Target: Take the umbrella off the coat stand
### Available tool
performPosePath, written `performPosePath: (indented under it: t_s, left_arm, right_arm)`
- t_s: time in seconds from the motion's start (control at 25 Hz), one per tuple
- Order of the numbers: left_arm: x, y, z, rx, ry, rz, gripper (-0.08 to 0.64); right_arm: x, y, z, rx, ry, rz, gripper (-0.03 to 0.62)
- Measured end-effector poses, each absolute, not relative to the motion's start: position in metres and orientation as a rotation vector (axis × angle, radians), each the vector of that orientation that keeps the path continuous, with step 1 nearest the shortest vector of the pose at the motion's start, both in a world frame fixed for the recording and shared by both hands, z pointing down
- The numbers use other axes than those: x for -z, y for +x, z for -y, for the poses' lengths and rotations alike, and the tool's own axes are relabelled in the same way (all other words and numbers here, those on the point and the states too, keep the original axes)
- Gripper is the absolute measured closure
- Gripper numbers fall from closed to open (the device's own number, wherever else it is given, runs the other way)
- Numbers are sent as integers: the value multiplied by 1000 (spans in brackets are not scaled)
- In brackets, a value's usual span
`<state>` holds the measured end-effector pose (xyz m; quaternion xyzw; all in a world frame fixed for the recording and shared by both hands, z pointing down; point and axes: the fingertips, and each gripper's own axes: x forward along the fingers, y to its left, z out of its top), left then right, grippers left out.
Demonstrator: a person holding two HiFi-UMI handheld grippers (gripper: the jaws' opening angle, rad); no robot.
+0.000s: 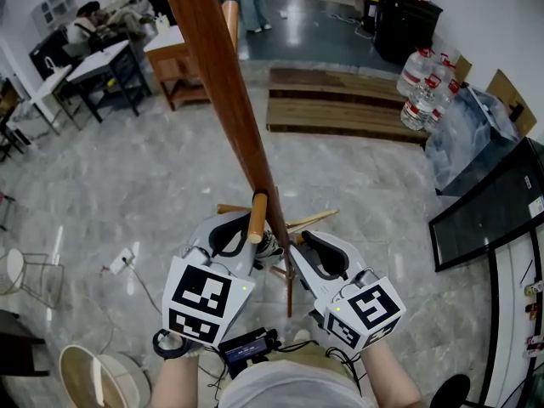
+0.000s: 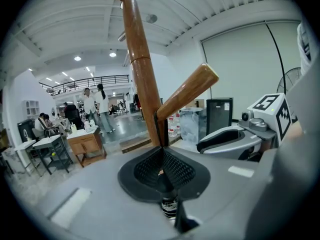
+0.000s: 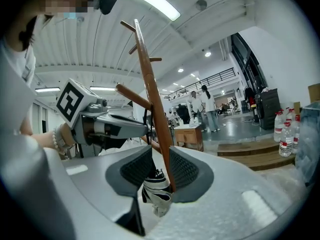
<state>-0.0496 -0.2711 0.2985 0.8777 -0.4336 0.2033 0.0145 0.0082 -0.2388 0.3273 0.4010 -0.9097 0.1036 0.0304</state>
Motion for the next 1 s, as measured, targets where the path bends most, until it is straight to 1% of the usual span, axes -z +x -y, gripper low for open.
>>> performPosePath:
  t_s: [0.24, 0.72, 1.0]
  left_arm:
    - [-296, -52, 268, -650, 2733, 1353, 541]
    - [-292, -56, 264, -666, 2729, 1374, 541]
    - [-290, -58, 262, -662, 2733, 1377, 541]
  right_arm:
    - [-312, -10, 249, -404, 1140, 2912, 489]
    - [-297, -39, 265, -422, 1050, 2998, 489]
    - [-300, -47, 271, -467, 1049, 2998, 529]
